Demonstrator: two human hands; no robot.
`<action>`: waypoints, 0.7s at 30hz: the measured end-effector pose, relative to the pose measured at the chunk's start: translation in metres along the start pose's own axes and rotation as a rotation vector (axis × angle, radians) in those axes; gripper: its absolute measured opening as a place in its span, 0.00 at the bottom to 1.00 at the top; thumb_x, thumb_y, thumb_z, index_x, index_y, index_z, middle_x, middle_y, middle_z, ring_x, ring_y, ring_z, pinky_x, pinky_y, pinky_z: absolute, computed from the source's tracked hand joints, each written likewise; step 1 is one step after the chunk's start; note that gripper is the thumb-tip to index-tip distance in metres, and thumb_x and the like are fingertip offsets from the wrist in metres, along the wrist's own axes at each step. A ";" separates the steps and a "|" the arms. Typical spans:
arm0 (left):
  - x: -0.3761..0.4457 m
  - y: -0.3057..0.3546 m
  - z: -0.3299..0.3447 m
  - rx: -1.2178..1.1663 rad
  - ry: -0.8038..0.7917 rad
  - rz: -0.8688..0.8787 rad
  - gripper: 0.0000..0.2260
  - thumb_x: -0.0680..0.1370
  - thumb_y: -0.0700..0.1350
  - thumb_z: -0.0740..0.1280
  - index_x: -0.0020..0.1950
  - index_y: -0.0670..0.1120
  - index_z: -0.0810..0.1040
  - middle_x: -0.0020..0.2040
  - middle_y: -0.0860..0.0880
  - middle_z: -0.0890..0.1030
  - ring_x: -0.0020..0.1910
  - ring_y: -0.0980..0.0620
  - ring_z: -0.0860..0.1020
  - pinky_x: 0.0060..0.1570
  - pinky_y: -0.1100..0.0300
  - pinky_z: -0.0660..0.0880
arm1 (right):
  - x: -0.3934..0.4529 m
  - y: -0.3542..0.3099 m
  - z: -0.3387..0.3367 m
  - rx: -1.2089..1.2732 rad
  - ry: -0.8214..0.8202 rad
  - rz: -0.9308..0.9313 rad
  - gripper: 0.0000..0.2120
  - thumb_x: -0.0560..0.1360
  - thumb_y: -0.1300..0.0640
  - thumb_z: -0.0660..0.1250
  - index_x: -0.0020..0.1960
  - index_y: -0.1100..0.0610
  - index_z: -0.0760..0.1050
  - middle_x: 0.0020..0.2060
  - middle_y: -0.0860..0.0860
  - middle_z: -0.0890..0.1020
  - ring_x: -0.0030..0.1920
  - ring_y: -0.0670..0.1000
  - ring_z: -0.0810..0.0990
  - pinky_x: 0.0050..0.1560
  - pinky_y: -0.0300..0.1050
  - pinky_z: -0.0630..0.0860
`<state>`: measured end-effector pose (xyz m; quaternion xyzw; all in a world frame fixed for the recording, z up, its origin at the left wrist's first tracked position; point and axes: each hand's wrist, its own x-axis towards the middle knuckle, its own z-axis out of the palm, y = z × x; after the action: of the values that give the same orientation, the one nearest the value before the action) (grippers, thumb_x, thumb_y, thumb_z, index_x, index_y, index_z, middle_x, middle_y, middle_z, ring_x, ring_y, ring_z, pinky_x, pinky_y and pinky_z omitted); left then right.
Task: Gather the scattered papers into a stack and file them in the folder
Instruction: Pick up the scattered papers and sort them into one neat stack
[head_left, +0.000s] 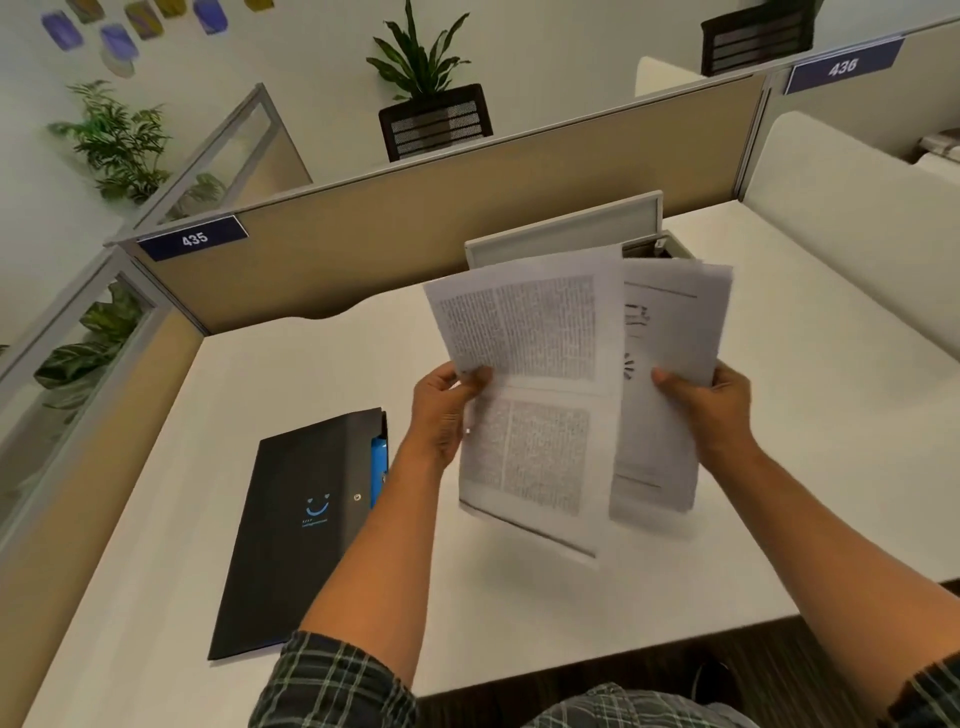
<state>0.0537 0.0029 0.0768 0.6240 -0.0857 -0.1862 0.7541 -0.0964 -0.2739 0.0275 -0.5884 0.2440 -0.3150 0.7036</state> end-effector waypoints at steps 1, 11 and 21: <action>0.001 -0.003 0.008 0.002 0.006 0.011 0.15 0.71 0.42 0.77 0.56 0.41 0.84 0.56 0.43 0.85 0.56 0.46 0.83 0.57 0.53 0.80 | -0.005 0.000 0.008 -0.006 -0.054 0.003 0.12 0.65 0.57 0.81 0.48 0.53 0.85 0.42 0.50 0.89 0.41 0.51 0.87 0.41 0.46 0.84; -0.010 -0.025 0.019 0.082 0.286 0.028 0.17 0.74 0.44 0.77 0.51 0.49 0.69 0.53 0.45 0.83 0.49 0.47 0.85 0.42 0.60 0.82 | -0.023 0.007 0.048 0.029 -0.285 0.021 0.16 0.63 0.46 0.80 0.47 0.51 0.86 0.45 0.55 0.88 0.44 0.58 0.88 0.44 0.60 0.86; -0.011 -0.013 0.003 -0.042 0.185 0.020 0.16 0.76 0.36 0.73 0.62 0.44 0.79 0.57 0.47 0.85 0.57 0.47 0.83 0.57 0.45 0.80 | -0.024 -0.008 0.072 0.014 -0.368 -0.102 0.23 0.67 0.44 0.80 0.59 0.42 0.79 0.55 0.44 0.86 0.55 0.50 0.86 0.47 0.46 0.85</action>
<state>0.0404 0.0022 0.0657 0.6218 -0.0180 -0.1218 0.7735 -0.0626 -0.2083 0.0479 -0.6427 0.0787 -0.2392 0.7235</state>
